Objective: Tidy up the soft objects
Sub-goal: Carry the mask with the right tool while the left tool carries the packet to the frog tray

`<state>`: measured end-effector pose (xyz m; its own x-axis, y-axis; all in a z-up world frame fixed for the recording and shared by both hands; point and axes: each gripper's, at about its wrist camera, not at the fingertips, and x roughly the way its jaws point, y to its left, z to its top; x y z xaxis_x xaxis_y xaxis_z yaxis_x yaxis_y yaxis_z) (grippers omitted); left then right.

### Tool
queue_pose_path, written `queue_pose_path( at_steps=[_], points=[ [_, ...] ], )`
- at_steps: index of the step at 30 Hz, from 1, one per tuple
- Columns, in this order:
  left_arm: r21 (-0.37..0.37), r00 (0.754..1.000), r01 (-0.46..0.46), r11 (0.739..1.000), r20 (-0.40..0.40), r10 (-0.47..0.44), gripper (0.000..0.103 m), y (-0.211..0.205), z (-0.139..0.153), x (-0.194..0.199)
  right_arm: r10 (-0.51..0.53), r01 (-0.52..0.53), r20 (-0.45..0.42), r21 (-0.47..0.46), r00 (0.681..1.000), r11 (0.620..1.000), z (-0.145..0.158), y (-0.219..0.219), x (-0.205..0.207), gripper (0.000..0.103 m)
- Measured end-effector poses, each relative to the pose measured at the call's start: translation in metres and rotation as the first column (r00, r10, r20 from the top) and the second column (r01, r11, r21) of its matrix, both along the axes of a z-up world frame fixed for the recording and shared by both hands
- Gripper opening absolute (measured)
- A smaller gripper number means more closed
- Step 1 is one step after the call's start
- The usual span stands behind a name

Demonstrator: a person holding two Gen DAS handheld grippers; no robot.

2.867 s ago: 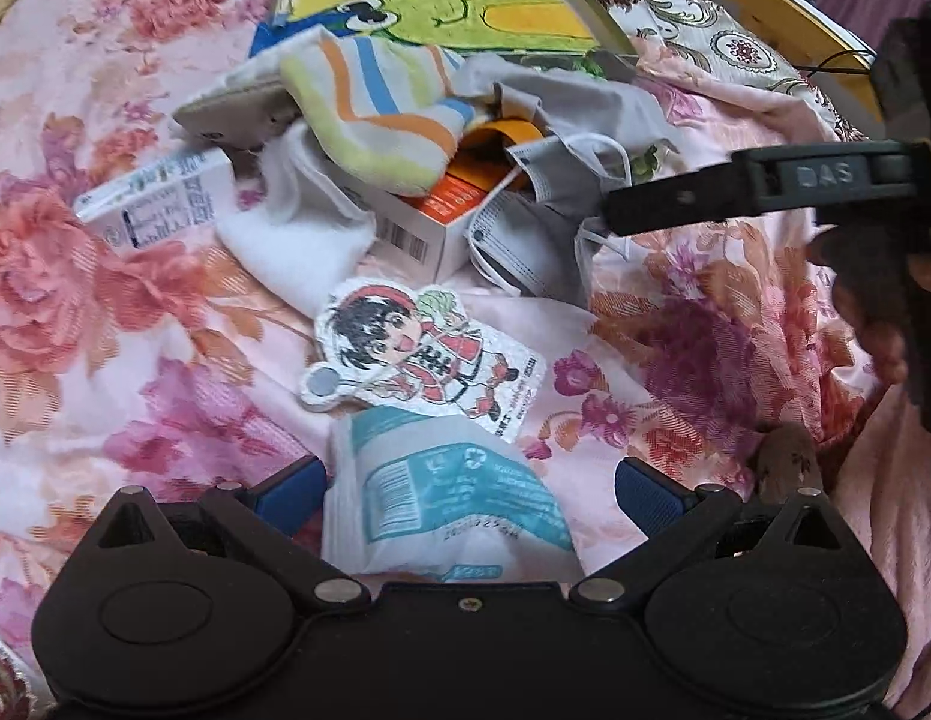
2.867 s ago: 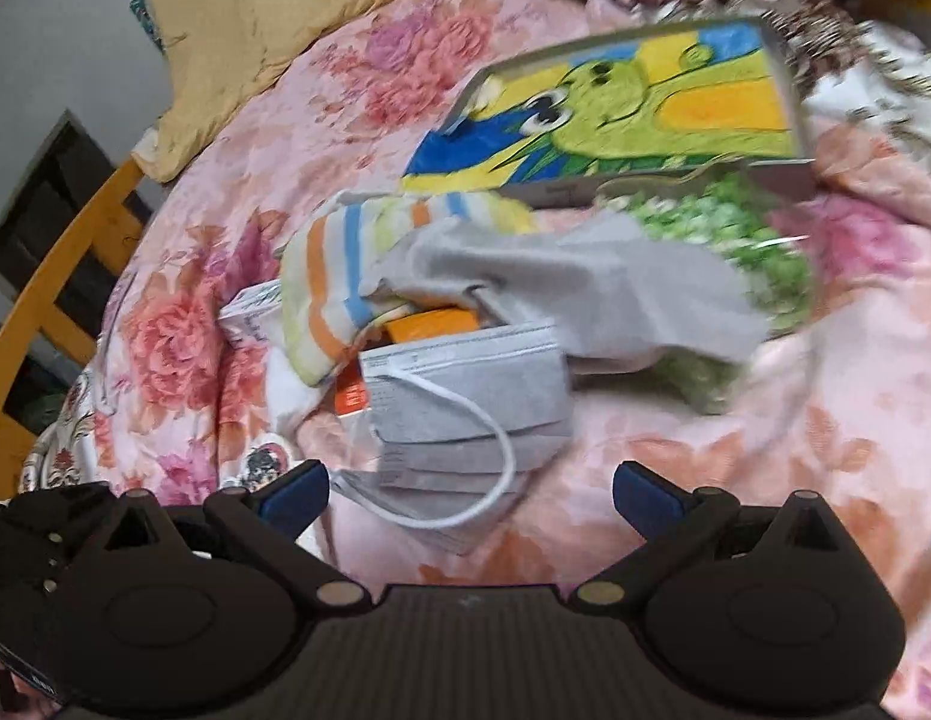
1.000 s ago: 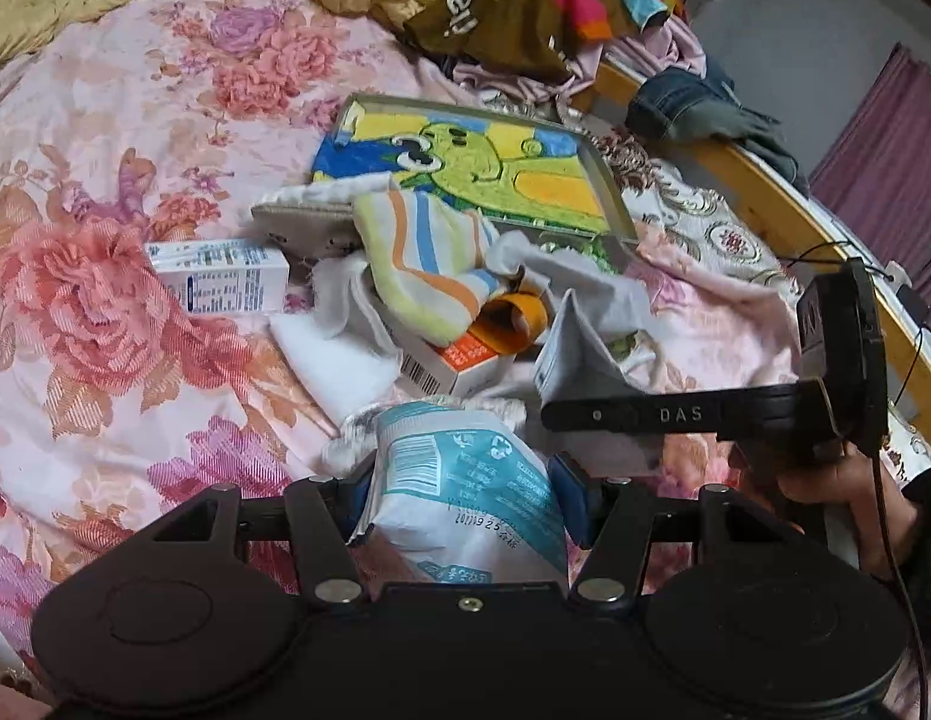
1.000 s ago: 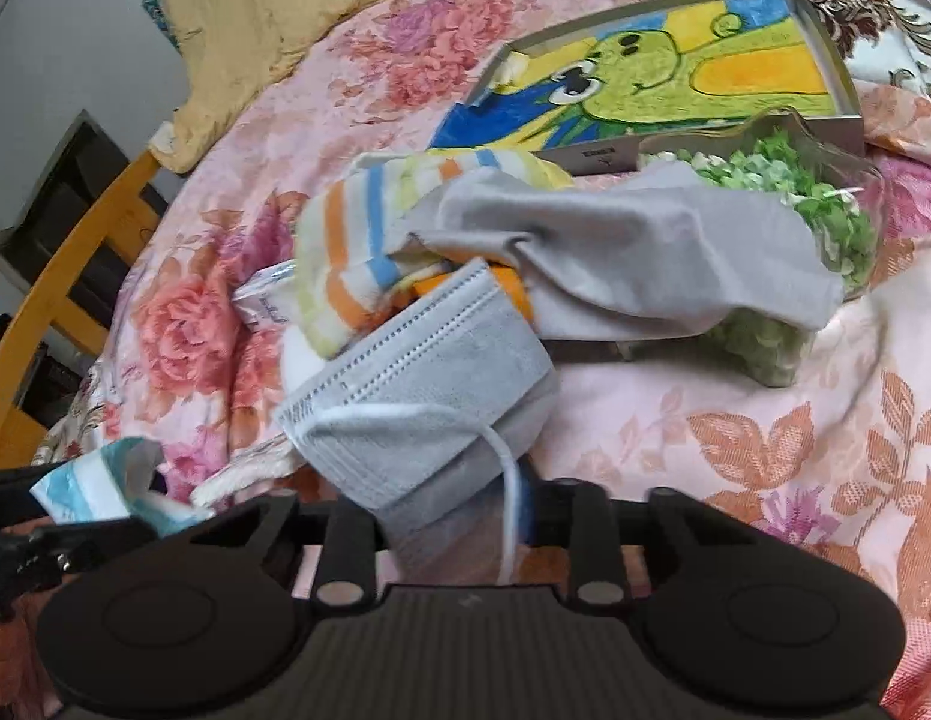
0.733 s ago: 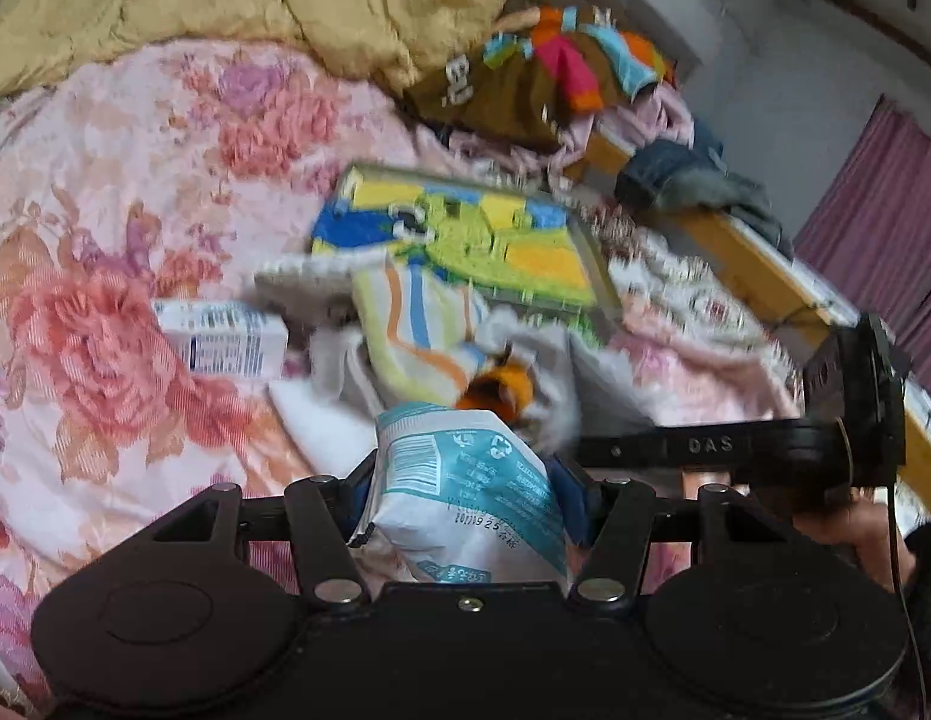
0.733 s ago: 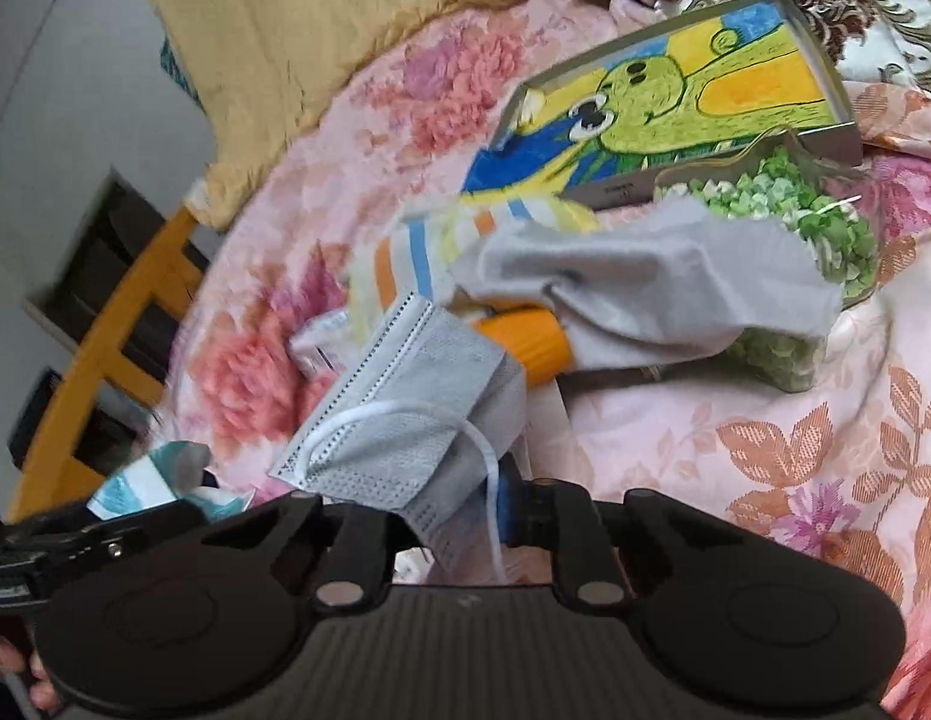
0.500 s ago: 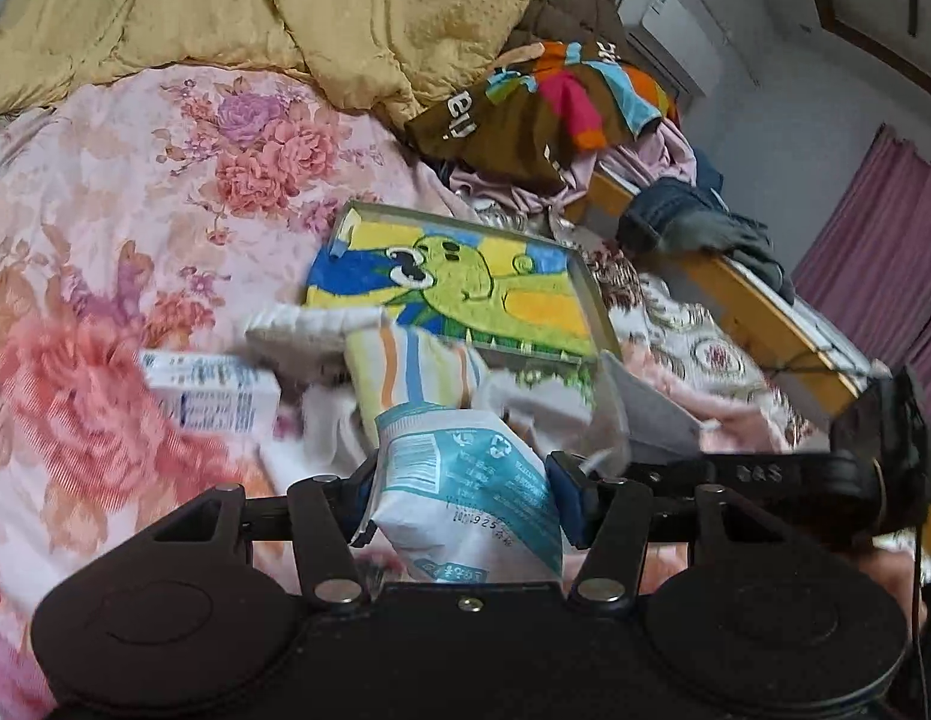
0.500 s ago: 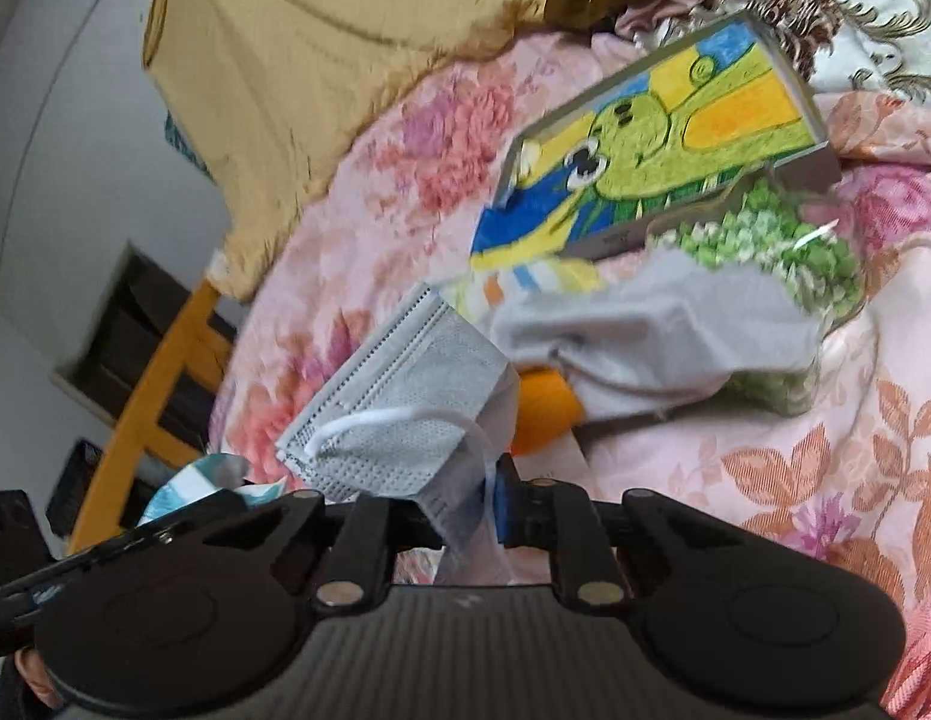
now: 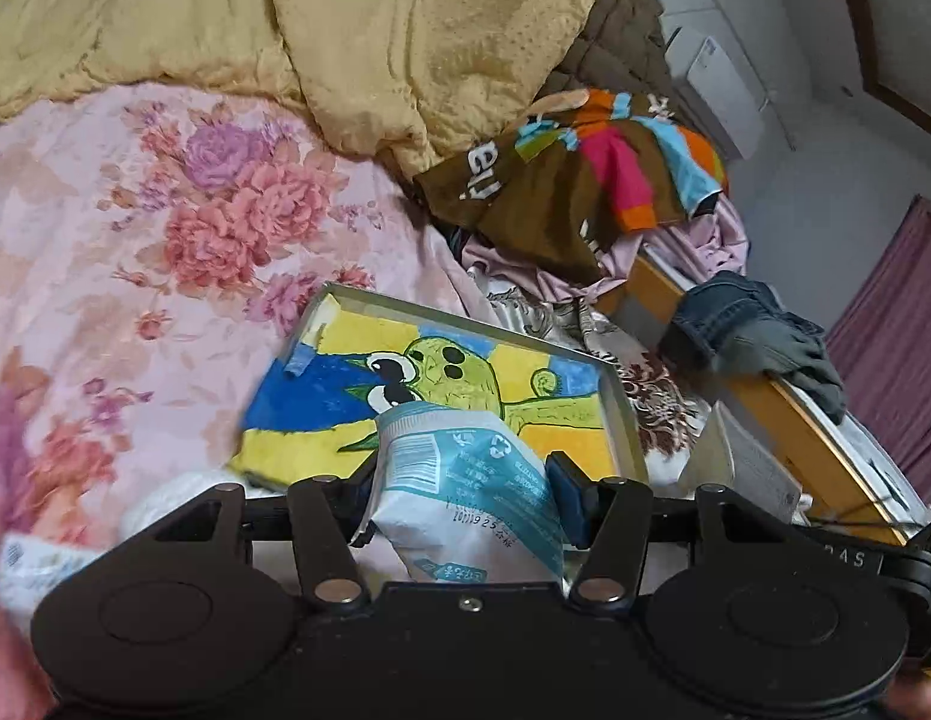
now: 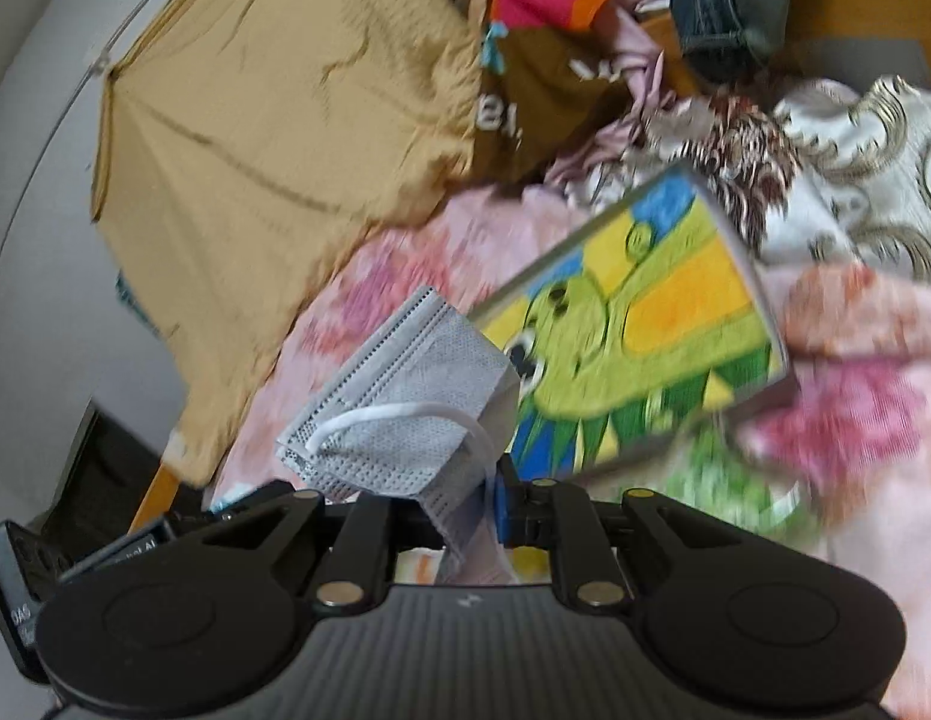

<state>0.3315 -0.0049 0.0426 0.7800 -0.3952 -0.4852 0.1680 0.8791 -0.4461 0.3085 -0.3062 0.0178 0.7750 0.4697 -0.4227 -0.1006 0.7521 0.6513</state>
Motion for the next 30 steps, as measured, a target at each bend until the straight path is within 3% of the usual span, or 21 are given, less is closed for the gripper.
queue_pose_path(
  at_steps=[7,15,20,30],
  points=[
    [0.007,1.000,-0.014,1.000,-0.011,0.014,0.057,-0.015,-0.024,0.064,-0.092,0.092,0.001,0.003,0.996,0.996,-0.016,-0.010,0.063,0.016],
    [0.116,1.000,-0.015,0.993,-0.012,0.016,0.057,-0.017,-0.060,0.091,-0.177,0.174,-0.043,-0.064,0.983,0.983,-0.034,-0.019,0.083,0.017],
    [0.038,0.999,-0.023,0.999,-0.046,0.025,0.057,-0.010,-0.075,0.109,-0.212,0.205,-0.039,-0.139,0.976,0.969,-0.036,-0.015,0.087,0.018],
    [0.061,0.996,-0.016,0.998,-0.083,0.021,0.063,-0.017,-0.093,0.122,-0.251,0.233,-0.081,-0.180,0.965,0.956,-0.045,-0.014,0.104,0.031]
  ],
)
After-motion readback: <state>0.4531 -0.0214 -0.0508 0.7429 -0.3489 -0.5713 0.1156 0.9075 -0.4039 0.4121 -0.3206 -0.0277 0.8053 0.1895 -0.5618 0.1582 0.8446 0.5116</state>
